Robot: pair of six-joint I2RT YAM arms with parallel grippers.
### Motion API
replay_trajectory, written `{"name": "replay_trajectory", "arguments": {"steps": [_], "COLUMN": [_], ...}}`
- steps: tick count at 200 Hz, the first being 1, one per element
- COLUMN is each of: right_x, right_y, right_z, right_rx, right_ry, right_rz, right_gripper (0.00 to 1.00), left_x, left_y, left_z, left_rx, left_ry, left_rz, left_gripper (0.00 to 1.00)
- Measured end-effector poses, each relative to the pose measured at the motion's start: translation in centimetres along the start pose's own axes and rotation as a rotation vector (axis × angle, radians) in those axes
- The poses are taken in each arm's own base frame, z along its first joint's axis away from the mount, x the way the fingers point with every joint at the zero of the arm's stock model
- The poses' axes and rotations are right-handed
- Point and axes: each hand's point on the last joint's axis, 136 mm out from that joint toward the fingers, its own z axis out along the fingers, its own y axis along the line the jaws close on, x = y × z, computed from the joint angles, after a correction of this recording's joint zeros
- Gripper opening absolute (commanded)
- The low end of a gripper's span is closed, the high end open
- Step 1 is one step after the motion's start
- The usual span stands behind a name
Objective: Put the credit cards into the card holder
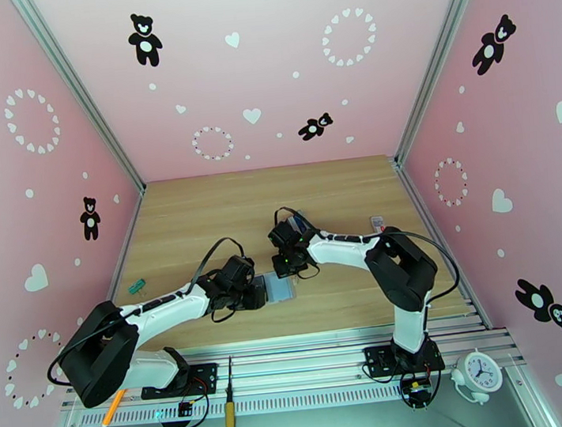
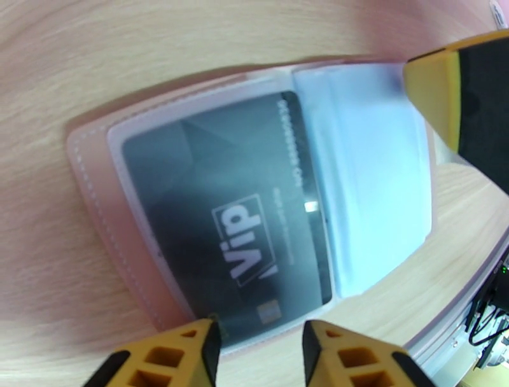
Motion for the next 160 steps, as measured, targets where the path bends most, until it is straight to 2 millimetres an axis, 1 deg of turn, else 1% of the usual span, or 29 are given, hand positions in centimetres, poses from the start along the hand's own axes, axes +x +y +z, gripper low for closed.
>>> {"name": "replay_trajectory", "arguments": {"steps": [33,71,114,160], "right_x": [0.0,-0.1,0.2,0.6], "right_y": [0.0,0.4,1.2,2.3], "right_z": [0.2,0.4,0.6,0.8], "right_rx": [-0.004,-0.021,-0.052,-0.095], "right_ry": [0.001,-0.003,-0.003,0.004], "right_rz": [0.0,0.003,0.009,0.019], "right_gripper": [0.1,0.09,0.08,0.08], "left_x": [0.0,-0.1,-0.2,-0.2], "left_y": [0.0,-0.4,-1.0,-1.4], "left_z": [0.1,0.2,0.1,0.0], "left_rx": [0.0,0.011,0.039,0.063], "left_ry": [-0.001,-0.003,0.0,-0.001], "left_rz": [0.001,0.005,0.005,0.008], "left_gripper": [0.48,0.6,0.7,0.77]}}
